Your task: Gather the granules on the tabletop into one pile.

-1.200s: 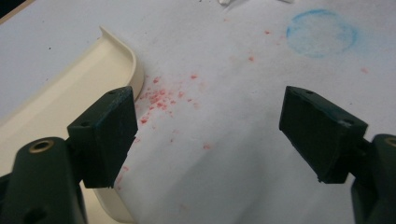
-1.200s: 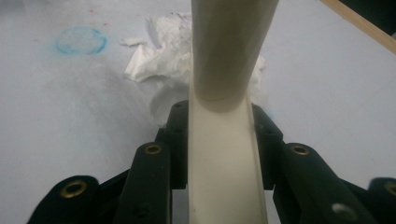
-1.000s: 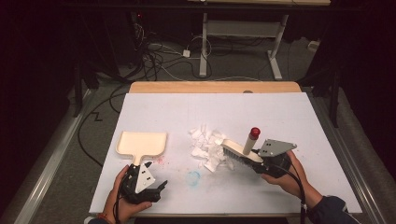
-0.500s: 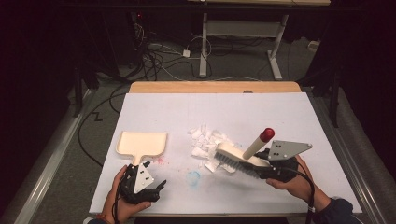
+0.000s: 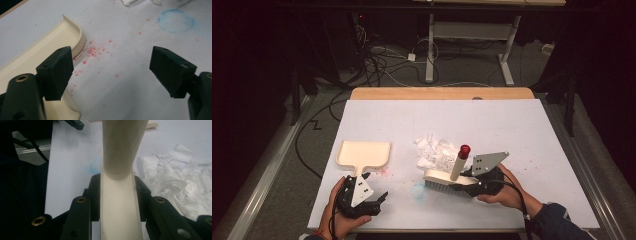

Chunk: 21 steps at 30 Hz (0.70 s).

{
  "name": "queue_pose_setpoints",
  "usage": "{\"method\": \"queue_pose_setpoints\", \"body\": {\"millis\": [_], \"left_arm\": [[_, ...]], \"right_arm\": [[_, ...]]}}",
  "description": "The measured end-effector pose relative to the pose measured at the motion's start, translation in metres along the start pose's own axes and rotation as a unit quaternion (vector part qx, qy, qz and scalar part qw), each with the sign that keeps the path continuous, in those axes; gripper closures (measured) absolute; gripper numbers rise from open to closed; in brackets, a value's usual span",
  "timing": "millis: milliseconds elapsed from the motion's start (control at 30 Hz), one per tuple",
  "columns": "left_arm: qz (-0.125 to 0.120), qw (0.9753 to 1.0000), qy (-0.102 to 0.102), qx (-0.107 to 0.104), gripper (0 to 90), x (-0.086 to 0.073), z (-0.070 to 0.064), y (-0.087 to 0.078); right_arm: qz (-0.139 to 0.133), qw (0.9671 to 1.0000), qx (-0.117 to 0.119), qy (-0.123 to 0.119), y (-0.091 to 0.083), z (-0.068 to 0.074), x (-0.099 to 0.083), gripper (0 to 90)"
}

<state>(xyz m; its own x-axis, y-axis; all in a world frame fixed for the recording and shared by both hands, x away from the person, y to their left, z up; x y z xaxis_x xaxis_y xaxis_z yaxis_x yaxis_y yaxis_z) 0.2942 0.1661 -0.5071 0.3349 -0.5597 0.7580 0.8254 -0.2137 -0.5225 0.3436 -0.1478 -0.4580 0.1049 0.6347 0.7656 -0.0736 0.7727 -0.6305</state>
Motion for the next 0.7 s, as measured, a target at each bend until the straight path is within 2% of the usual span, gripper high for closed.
{"method": "queue_pose_setpoints", "body": {"millis": [100,167,367,467,533,700], "left_arm": [[-0.001,1.0000,-0.001,-0.001,18.6,0.000,0.000,0.000],[0.001,1.0000,-0.001,-0.001,18.6,-0.001,0.000,0.000],[0.002,1.0000,0.002,-0.004,18.6,-0.001,-0.001,0.002],[0.008,0.9999,-0.002,-0.007,18.6,-0.001,-0.003,0.002],[0.004,1.0000,0.003,-0.006,18.6,-0.001,-0.003,0.003],[0.010,0.9999,0.000,-0.010,18.6,-0.001,-0.005,0.003]], "right_arm": [[0.002,1.0000,-0.008,0.005,0.005,-0.009,0.000,68.0],[0.003,0.9997,-0.024,0.002,0.005,-0.017,0.001,67.9],[-0.012,0.9991,-0.038,0.016,0.004,-0.039,0.000,67.8],[-0.012,0.9987,-0.046,0.018,0.004,-0.045,0.000,67.8],[-0.013,0.9987,-0.046,0.019,0.004,-0.045,0.001,67.8],[-0.013,0.9969,-0.075,0.016,-0.002,-0.048,0.002,67.9]]}}
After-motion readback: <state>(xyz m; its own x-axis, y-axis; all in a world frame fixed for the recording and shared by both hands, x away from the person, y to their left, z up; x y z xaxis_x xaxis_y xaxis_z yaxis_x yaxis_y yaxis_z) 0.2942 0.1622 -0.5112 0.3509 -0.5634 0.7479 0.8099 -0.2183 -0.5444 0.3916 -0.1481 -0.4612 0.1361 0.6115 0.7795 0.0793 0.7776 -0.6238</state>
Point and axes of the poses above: each handheld gripper's, and its own axes: y roughly forward along the jaws, x roughly out of its top, z roughly to its left, the point moved 5 cm from there along y, roughly forward along the jaws, and after that the axes turned 15 degrees about x, right-handed, at the moved point
